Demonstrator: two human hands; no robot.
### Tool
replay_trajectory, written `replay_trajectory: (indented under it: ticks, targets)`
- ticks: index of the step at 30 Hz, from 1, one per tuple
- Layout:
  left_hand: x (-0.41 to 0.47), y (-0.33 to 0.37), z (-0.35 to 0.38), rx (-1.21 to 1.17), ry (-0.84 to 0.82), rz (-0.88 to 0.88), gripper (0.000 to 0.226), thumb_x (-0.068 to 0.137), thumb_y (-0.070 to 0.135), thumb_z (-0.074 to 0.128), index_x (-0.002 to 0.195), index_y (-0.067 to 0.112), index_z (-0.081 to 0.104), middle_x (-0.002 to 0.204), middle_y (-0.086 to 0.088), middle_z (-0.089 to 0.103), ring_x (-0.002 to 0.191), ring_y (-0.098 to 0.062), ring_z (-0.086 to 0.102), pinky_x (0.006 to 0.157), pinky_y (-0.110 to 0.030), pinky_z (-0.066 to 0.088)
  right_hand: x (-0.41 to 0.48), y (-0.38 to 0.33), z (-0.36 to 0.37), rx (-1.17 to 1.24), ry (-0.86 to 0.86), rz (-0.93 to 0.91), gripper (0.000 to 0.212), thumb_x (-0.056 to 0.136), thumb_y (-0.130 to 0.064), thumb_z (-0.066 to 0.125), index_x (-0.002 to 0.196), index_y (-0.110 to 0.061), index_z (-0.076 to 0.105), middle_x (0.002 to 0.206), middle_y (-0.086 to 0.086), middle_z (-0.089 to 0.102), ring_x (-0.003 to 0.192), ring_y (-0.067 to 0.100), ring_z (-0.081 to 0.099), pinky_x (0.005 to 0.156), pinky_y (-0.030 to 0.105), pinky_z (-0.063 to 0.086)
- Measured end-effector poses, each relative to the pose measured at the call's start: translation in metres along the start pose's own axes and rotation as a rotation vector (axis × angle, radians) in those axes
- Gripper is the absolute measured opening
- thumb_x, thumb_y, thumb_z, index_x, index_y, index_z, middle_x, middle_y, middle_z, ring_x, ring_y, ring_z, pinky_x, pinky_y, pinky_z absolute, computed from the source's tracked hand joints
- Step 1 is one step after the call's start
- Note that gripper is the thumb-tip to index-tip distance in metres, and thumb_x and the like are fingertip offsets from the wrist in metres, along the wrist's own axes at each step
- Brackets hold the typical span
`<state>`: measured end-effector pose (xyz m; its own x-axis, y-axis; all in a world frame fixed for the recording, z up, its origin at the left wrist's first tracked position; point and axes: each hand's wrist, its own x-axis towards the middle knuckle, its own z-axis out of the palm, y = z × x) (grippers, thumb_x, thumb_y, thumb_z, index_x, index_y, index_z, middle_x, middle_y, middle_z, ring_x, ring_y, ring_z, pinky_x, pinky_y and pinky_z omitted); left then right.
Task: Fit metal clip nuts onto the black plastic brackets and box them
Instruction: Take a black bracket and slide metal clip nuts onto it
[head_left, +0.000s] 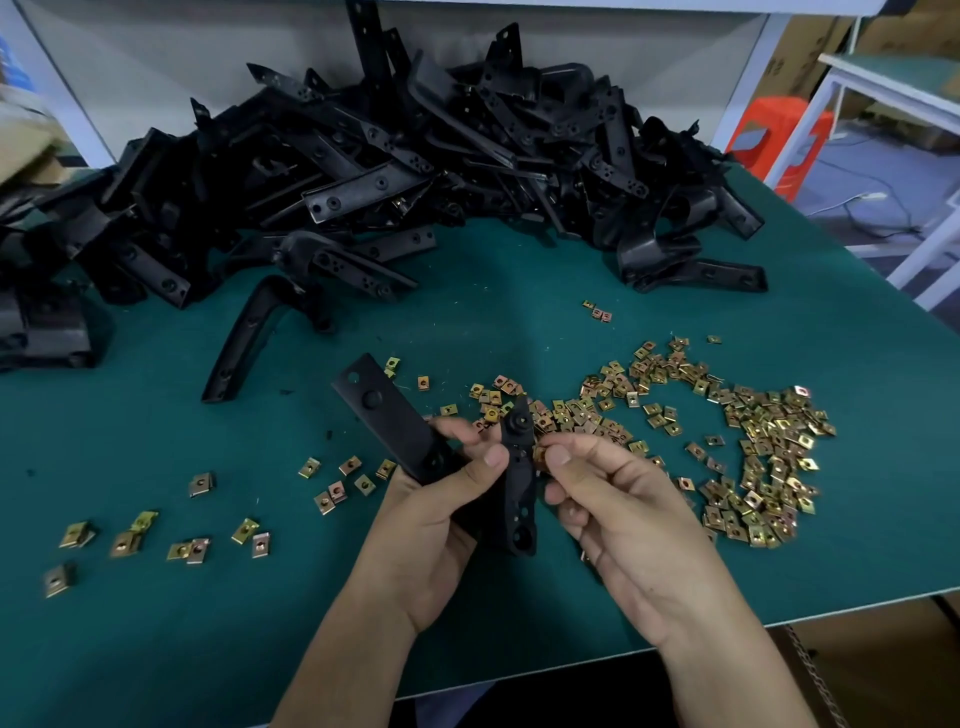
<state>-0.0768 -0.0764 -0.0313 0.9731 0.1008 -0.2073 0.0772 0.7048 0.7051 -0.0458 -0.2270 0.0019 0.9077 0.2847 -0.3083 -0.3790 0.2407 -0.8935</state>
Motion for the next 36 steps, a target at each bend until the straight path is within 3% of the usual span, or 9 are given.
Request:
replay_trajectory:
  ticks: [9,17,21,27,33,36]
  targets:
    - [0.000,0.000,-0.001,-0.002,-0.025,0.003,0.026,0.067,0.014,0.084,0.080,0.023,0.063,0.087,-0.001,0.066,0.086,-0.020,0.070,0.061,-0.032,0.055,-0.002,0.003,0.005,-0.018,0.055,-0.012,0.010,0.081,-0.016,0.072,0.087,-0.016,0.080,0.066,-0.001,0.066,0.054,0.005,0.051,0.049,0.015,0.039]
    - [-0.001,0.000,0.002,-0.026,-0.027,0.020,0.024,0.067,0.011,0.083,0.079,0.020,0.064,0.081,0.001,0.067,0.083,-0.018,0.071,0.061,-0.030,0.056,-0.004,0.004,0.011,0.053,0.104,-0.032,0.011,0.089,-0.005,0.067,0.095,-0.005,0.076,0.069,0.000,0.065,0.054,0.005,0.051,0.051,0.014,0.044]
    - [-0.002,0.001,0.001,-0.020,-0.029,0.007,0.025,0.066,0.013,0.084,0.079,0.021,0.064,0.086,-0.001,0.067,0.087,-0.020,0.070,0.064,-0.031,0.056,-0.006,0.005,0.010,0.034,0.103,-0.016,0.011,0.089,-0.006,0.068,0.091,-0.008,0.078,0.069,0.000,0.066,0.053,0.005,0.051,0.052,0.014,0.045]
    - [-0.001,-0.001,0.000,0.012,-0.032,0.004,0.024,0.066,0.013,0.083,0.077,0.021,0.064,0.086,0.001,0.068,0.087,-0.016,0.071,0.066,-0.029,0.057,-0.007,0.004,0.009,0.063,0.121,0.017,0.011,0.078,-0.015,0.074,0.086,-0.012,0.081,0.067,-0.002,0.067,0.048,0.003,0.044,0.050,0.013,0.039]
    - [-0.002,-0.004,0.002,-0.005,-0.056,0.021,0.021,0.073,0.006,0.079,0.078,0.017,0.062,0.091,-0.001,0.069,0.089,-0.018,0.071,0.069,-0.029,0.058,-0.010,0.013,0.015,0.221,0.208,0.072,0.040,0.062,-0.024,0.080,0.097,-0.006,0.078,0.072,0.000,0.067,0.045,0.003,0.040,0.047,0.014,0.039]
    - [-0.002,-0.003,0.000,0.013,-0.052,0.037,0.021,0.074,0.009,0.079,0.080,0.015,0.060,0.094,-0.005,0.068,0.089,-0.021,0.070,0.070,-0.032,0.058,-0.012,0.015,0.019,0.224,0.215,0.062,0.038,0.063,-0.026,0.081,0.096,-0.008,0.079,0.077,0.001,0.069,0.045,0.002,0.040,0.047,0.014,0.038]
